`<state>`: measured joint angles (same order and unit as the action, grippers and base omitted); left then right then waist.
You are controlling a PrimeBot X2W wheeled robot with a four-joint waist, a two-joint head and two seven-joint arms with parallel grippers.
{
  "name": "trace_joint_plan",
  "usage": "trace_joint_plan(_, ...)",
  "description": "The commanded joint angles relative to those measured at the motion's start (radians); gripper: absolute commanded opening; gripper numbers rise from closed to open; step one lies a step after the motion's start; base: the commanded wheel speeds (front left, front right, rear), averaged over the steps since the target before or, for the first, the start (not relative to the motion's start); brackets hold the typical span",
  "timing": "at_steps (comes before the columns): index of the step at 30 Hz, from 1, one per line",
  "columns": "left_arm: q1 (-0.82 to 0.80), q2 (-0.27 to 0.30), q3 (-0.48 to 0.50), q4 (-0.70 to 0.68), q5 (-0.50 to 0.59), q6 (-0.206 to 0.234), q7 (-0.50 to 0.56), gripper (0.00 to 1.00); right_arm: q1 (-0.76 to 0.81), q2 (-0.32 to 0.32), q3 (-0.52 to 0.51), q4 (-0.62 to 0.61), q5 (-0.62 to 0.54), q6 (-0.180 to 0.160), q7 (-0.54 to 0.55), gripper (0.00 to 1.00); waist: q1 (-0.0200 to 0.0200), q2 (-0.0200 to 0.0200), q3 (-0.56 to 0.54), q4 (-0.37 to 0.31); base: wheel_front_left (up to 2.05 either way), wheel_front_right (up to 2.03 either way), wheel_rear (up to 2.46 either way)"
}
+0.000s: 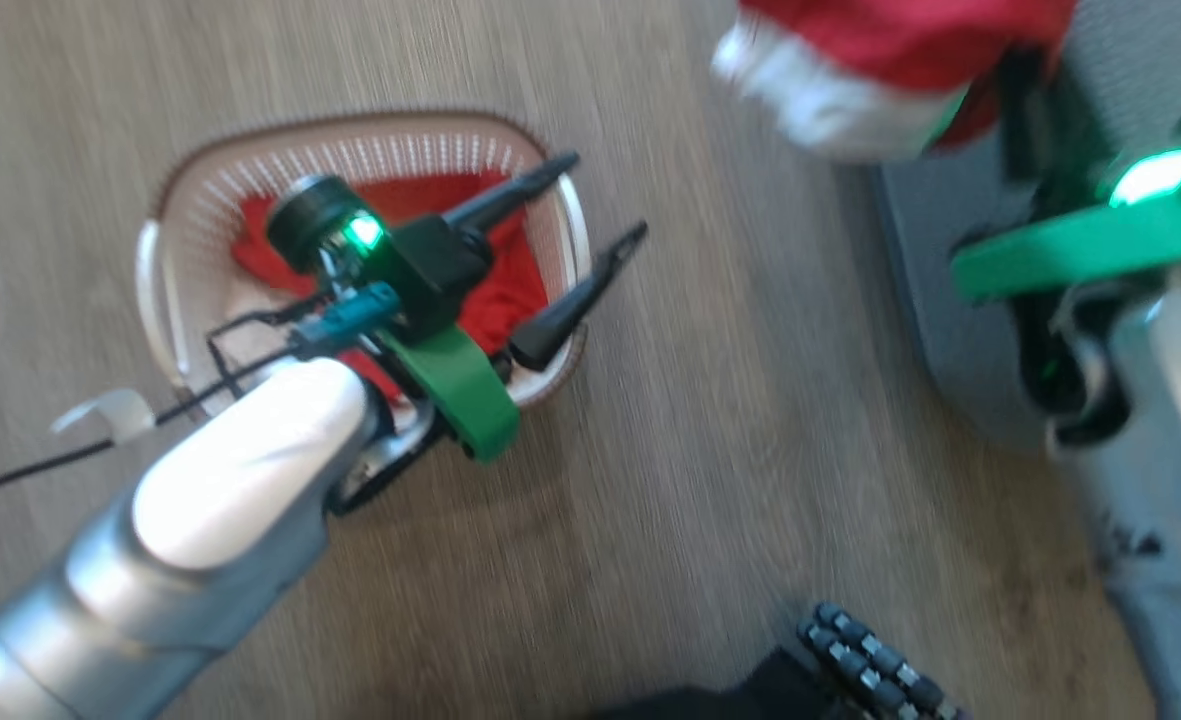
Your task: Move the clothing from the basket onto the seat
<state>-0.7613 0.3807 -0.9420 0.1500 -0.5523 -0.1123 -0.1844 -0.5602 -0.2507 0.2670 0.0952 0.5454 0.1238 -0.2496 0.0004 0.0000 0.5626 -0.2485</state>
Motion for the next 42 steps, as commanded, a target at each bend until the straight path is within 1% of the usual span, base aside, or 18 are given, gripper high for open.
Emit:
trace_joint_plan(1,-0.035,0.030,0.048,-0.041,0.010,0.011,0.003,1.00,-0.032,0.004,-0.026,-0.035,0.013,0.007,-0.012,0.00,-0.0004,0.0000,0.121,-0.004,0.00,0.00,0.00)
trace_joint_plan(4,-0.049,0.053,0.069,-0.050,0.014,0.024,0.000,1.00,-0.117,0.003,-0.105,-0.016,0.043,0.007,-0.012,0.00,-0.0004,0.0000,0.170,-0.003,0.00,0.00,0.00)
trace_joint_plan(7,-0.050,0.068,0.093,-0.051,0.009,0.041,-0.012,1.00,-0.215,-0.027,-0.188,0.037,0.065,0.007,-0.009,0.00,-0.0004,0.0000,0.206,0.000,0.00,0.00,0.00)
trace_joint_plan(8,-0.045,0.084,0.105,-0.052,0.009,0.053,-0.016,1.00,-0.292,-0.051,-0.250,0.082,0.072,0.007,0.016,0.00,-0.0004,0.0000,0.229,0.001,0.00,0.00,0.00)
trace_joint_plan(11,-0.031,0.110,0.130,-0.052,-0.001,0.072,-0.024,1.00,-0.422,-0.082,-0.362,0.160,0.083,0.007,0.067,0.00,-0.0004,0.0000,0.263,0.008,0.00,0.00,0.00)
trace_joint_plan(13,-0.017,0.125,0.142,-0.054,-0.009,0.079,-0.029,1.00,-0.507,-0.115,-0.435,0.215,0.072,0.007,0.100,0.00,-0.0004,0.0000,0.282,0.018,0.00,0.00,0.00)
trace_joint_plan(16,0.003,0.141,0.152,-0.058,-0.016,0.086,-0.037,1.00,-0.618,-0.159,-0.538,0.285,0.041,0.007,0.141,0.00,-0.0004,0.0000,0.300,0.036,0.00,0.00,0.00)
trace_joint_plan(19,0.017,0.143,0.160,-0.067,-0.023,0.095,-0.045,1.00,-0.704,-0.212,-0.631,0.335,-0.019,0.007,0.189,0.00,-0.0004,0.0000,0.313,0.056,0.00,0.00,0.00)
trace_joint_plan(24,0.027,0.135,0.177,-0.091,-0.033,0.106,-0.057,1.00,-0.790,-0.270,-0.822,0.402,-0.141,0.007,0.265,0.00,-0.0004,0.0000,0.333,0.088,0.00,0.00,0.00)
trace_joint_plan(25,0.028,0.135,0.178,-0.098,-0.033,0.107,-0.058,1.00,-0.798,-0.272,-0.858,0.413,-0.167,0.007,0.275,0.00,-0.0004,0.0000,0.339,0.094,0.00,0.00,0.00)
trace_joint_plan(26,0.028,0.135,0.178,-0.098,-0.033,0.107,-0.058,1.00,-0.798,-0.272,-0.858,0.413,-0.167,0.007,0.275,0.00,-0.0004,0.0000,0.339,0.094,0.00,0.00,0.00)
trace_joint_plan(27,0.028,0.135,0.180,-0.104,-0.033,0.108,-0.059,1.00,-0.803,-0.268,-0.890,0.421,-0.189,0.007,0.280,0.00,-0.0004,0.0000,0.346,0.100,0.00,0.00,0.00)
trace_joint_plan(32,0.044,0.131,0.183,-0.131,-0.035,0.121,-0.062,1.00,-0.757,-0.215,-1.025,0.477,-0.303,0.007,0.265,0.00,-0.0004,0.0000,0.369,0.124,0.00,0.00,0.00)
trace_joint_plan(36,0.064,0.132,0.183,-0.142,-0.037,0.134,-0.064,1.00,-0.696,-0.142,-1.058,0.531,-0.364,0.007,0.230,0.00,-0.0004,0.0000,0.375,0.131,0.00,0.00,0.00)
trace_joint_plan(39,0.077,0.131,0.187,-0.147,-0.041,0.143,-0.066,1.00,-0.670,-0.118,-1.068,0.560,-0.381,0.007,0.193,0.00,-0.0004,0.0000,0.361,0.132,0.00,0.00,0.00)
trace_joint_plan(40,0.081,0.131,0.191,-0.147,-0.043,0.145,-0.067,1.00,-0.664,-0.114,-1.068,0.569,-0.384,0.007,0.186,0.10,-0.0004,0.0000,0.355,0.131,0.00,0.00,0.00)
trace_joint_plan(41,0.084,0.133,0.195,-0.147,-0.046,0.147,-0.068,1.00,-0.660,-0.112,-1.066,0.577,-0.385,0.007,0.181,0.38,-0.0004,0.0000,0.347,0.128,0.00,0.00,0.00)
trace_joint_plan(42,0.087,0.134,0.199,-0.146,-0.048,0.148,-0.068,1.00,-0.655,-0.111,-1.062,0.584,-0.385,0.007,0.178,0.75,-0.0004,0.0000,0.340,0.124,0.00,0.00,0.00)
